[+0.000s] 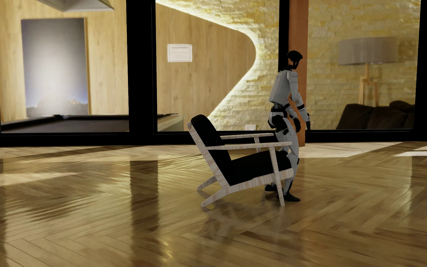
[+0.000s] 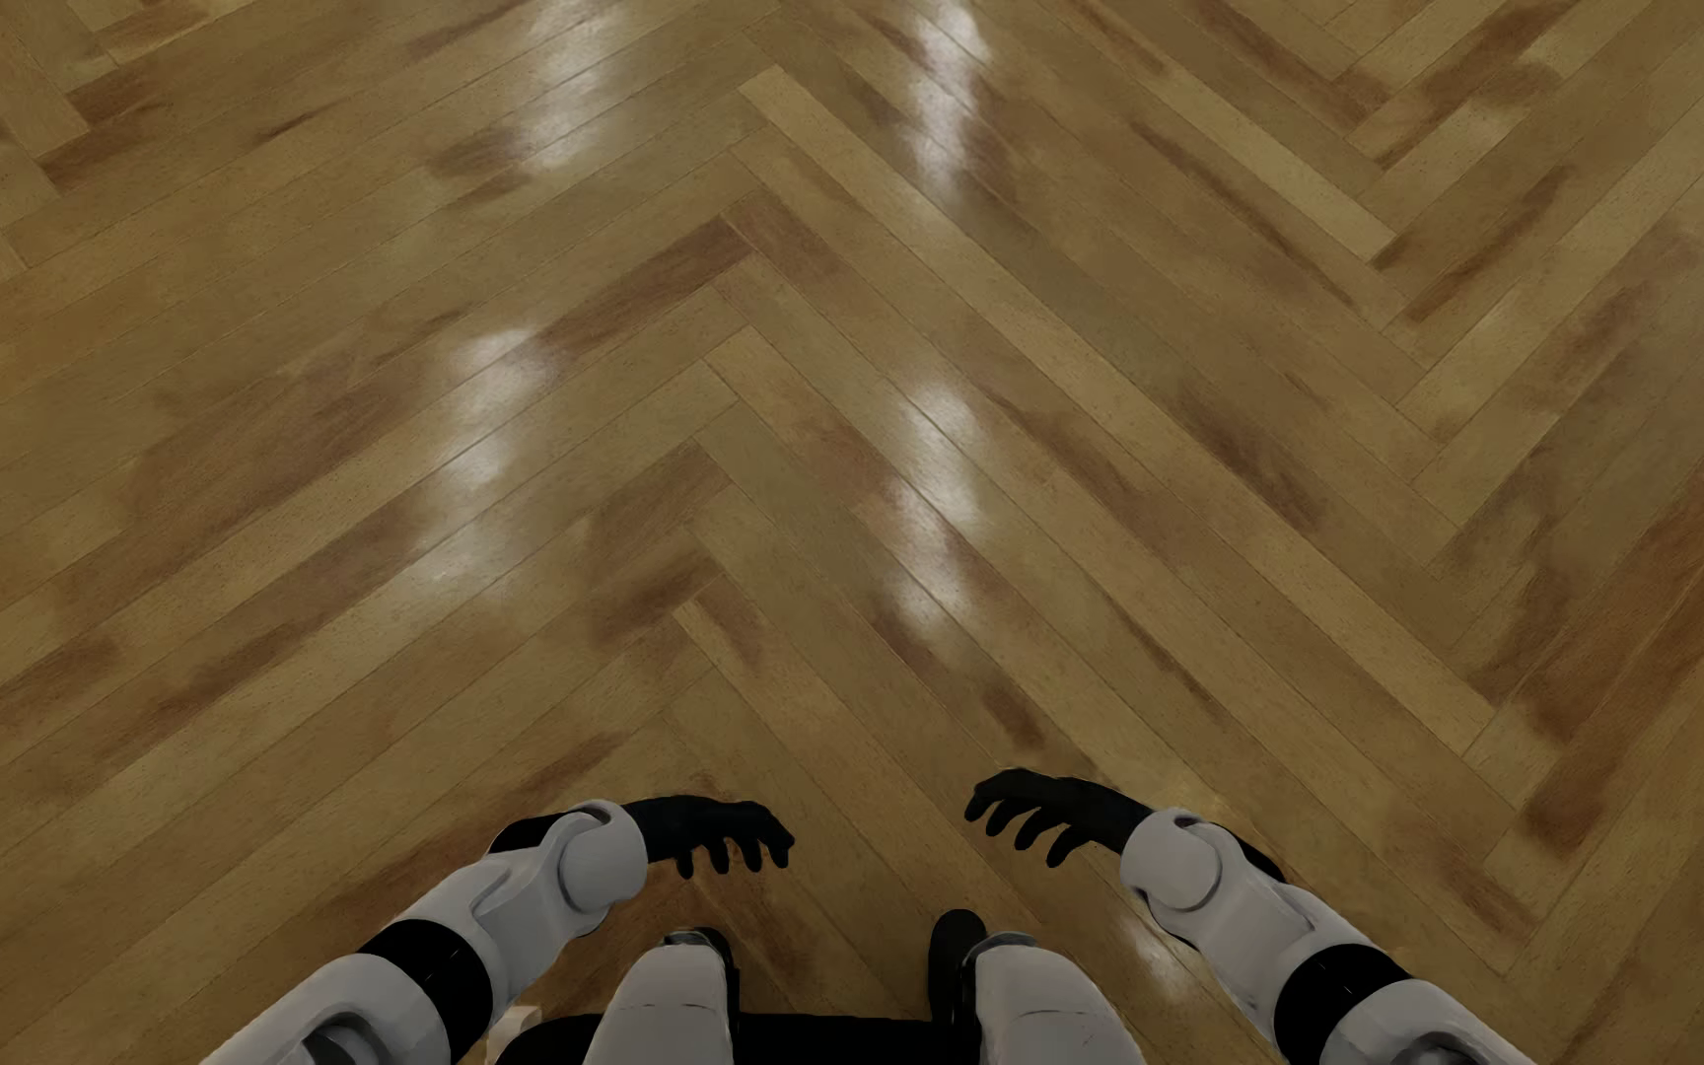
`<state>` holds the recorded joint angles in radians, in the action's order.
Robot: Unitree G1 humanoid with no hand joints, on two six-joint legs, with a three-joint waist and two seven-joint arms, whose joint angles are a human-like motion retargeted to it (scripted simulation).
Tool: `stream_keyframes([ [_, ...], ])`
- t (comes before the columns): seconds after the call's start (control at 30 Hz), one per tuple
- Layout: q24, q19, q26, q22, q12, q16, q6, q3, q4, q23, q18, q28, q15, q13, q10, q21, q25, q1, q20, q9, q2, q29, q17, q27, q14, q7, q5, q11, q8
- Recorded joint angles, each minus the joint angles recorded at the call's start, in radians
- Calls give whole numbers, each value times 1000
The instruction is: Rest on chair
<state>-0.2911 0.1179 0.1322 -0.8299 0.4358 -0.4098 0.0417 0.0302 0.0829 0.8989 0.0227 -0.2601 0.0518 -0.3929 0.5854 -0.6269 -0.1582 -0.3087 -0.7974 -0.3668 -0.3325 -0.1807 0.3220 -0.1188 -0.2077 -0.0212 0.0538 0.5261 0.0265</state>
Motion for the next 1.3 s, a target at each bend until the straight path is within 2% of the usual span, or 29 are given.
stream_keyframes([
  [0.07, -26, 25, 17, 18, 90, -10, -3, 1, 24, -39, 9, 23, 8, -72, 85, -57, -8, -89, -92, -76, -100, 16, 29, -19, -41, 5, 15, 80, -5],
  [0.2, -80, 77, 46, 43, 279, -26, -23, -10, 86, -215, 110, 98, 62, -233, 312, -173, -51, -318, -256, -231, -336, -12, 139, -80, -19, 21, 55, 321, -27],
  [0.27, -102, 111, 88, 122, 373, -72, -28, -13, 110, -357, 144, 155, 97, -289, 445, -202, -51, -435, -334, -292, -464, 37, 225, -139, -55, 42, 79, 460, -45],
  [0.37, -70, 146, 115, 292, 520, -188, -26, -19, 130, -553, 166, 334, 145, -396, 646, -252, 2, -614, -434, -379, -659, 161, 352, -191, -118, 89, 99, 661, -81],
  [0.5, 35, 199, 130, 610, 702, -403, -28, -19, 145, -826, 179, 576, 204, -485, 928, -284, 124, -846, -576, -453, -894, 346, 540, -236, -199, 157, 119, 927, -124],
  [0.6, 83, 228, 147, 779, 787, -527, -34, -18, 149, -989, 192, 703, 241, -511, 1123, -265, 187, -980, -621, -496, -1035, 444, 661, -269, -253, 197, 144, 1121, -159],
  [0.7, 106, 228, 155, 879, 819, -610, -36, -18, 153, -1098, 197, 761, 258, -507, 1273, -231, 219, -1066, -624, -520, -1123, 494, 724, -290, -288, 229, 144, 1267, -183],
  [0.8, 110, 213, 142, 908, 780, -642, -38, -21, 155, -1125, 201, 761, 260, -462, 1367, -175, 218, -1093, -576, -523, -1143, 487, 730, -281, -291, 247, 147, 1365, -194],
  [0.97, 69, 175, 108, 804, 573, -563, -35, -26, 154, -1025, 193, 634, 237, -373, 1447, -100, 158, -1036, -353, -483, -1073, 362, 636, -230, -257, 262, 137, 1452, -194],
  [1.07, 31, 160, 103, 648, 379, -434, -38, -24, 161, -892, 191, 527, 204, -245, 1434, -21, 98, -926, -155, -446, -964, 280, 537, -208, -222, 247, 147, 1440, -186],
  [1.13, 20, 155, 86, 540, 256, -325, -49, -20, 155, -820, 175, 496, 183, -144, 1426, 74, 61, -875, -17, -423, -901, 242, 456, -188, -199, 243, 149, 1427, -177],
  [1.2, 36, 146, 65, 434, 147, -205, -54, -16, 144, -742, 162, 527, 165, -41, 1415, 160, 52, -826, 109, -395, -852, 268, 368, -179, -181, 238, 146, 1414, -175],
  [1.27, 100, 133, 31, 345, 52, -91, -55, -16, 131, -647, 152, 625, 155, 42, 1405, 240, 73, -784, 224, -368, -814, 339, 275, -162, -168, 232, 144, 1406, -173],
  [1.3, 147, 124, 0, 310, 12, -46, -51, -17, 124, -605, 146, 645, 154, 80, 1401, 272, 94, -762, 268, -354, -799, 380, 230, -139, -167, 227, 142, 1406, -173],
])
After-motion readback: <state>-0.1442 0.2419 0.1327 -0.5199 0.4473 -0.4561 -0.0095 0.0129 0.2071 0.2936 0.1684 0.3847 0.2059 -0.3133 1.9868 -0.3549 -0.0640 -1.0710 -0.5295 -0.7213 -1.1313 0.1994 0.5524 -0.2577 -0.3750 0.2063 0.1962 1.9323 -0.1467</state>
